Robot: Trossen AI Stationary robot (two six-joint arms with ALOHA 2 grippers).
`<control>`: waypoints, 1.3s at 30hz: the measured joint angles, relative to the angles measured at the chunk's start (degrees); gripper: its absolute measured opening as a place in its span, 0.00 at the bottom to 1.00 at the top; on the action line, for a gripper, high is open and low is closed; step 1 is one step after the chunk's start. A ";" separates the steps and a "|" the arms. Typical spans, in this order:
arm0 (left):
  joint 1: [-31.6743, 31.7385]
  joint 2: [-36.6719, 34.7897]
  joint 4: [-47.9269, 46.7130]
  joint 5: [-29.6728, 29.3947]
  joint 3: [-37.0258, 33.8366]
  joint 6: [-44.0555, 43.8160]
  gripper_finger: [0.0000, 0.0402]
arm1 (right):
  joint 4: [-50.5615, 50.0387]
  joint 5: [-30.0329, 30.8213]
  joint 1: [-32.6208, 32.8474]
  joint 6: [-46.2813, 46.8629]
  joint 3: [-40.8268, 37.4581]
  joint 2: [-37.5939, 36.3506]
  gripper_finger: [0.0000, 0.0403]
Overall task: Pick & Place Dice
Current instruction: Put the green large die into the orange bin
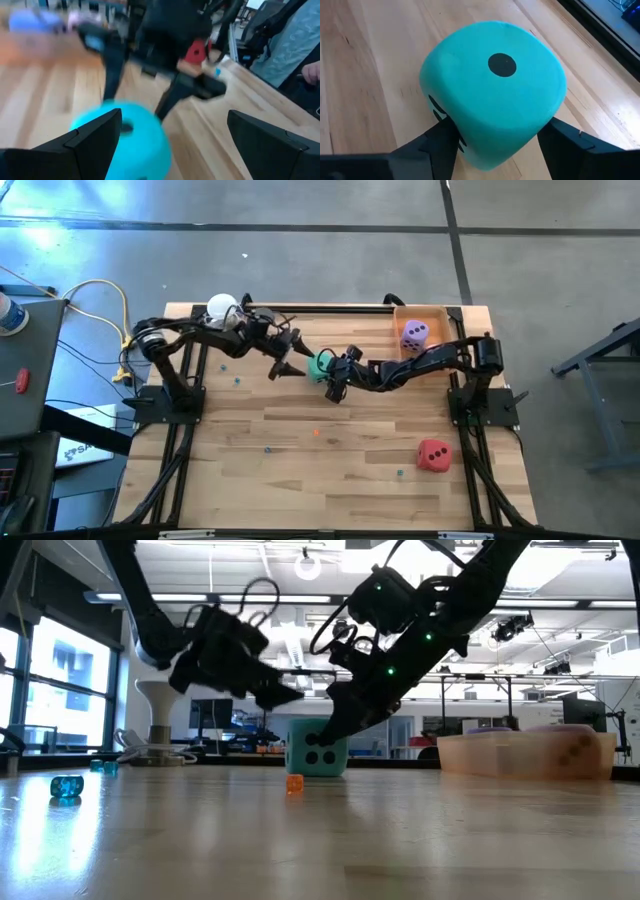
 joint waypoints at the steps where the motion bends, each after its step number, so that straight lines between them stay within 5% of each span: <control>1: -0.02 -1.22 -0.03 -0.03 0.00 -0.06 0.88 | -0.55 0.37 0.22 0.10 0.02 -0.01 0.53; 10: 0.42 -14.37 -11.23 -0.53 0.02 0.58 0.88 | -20.82 18.10 5.13 6.09 -0.24 -10.10 0.41; 18: 0.52 -19.11 -19.75 -1.10 0.07 3.25 0.88 | -46.70 29.48 8.41 24.54 -0.15 -21.93 0.36; 23: 0.50 -19.13 -22.75 -1.13 0.07 3.90 0.88 | -64.82 29.67 9.89 42.53 -0.15 -27.20 0.35; 34: 0.50 -19.15 -24.15 -1.11 0.07 4.99 0.88 | -90.65 20.29 16.55 75.82 -0.17 -33.45 0.31; 39: 0.03 -19.15 -24.16 -1.11 0.07 4.93 0.88 | -93.15 20.11 15.26 80.65 -0.20 -33.49 0.30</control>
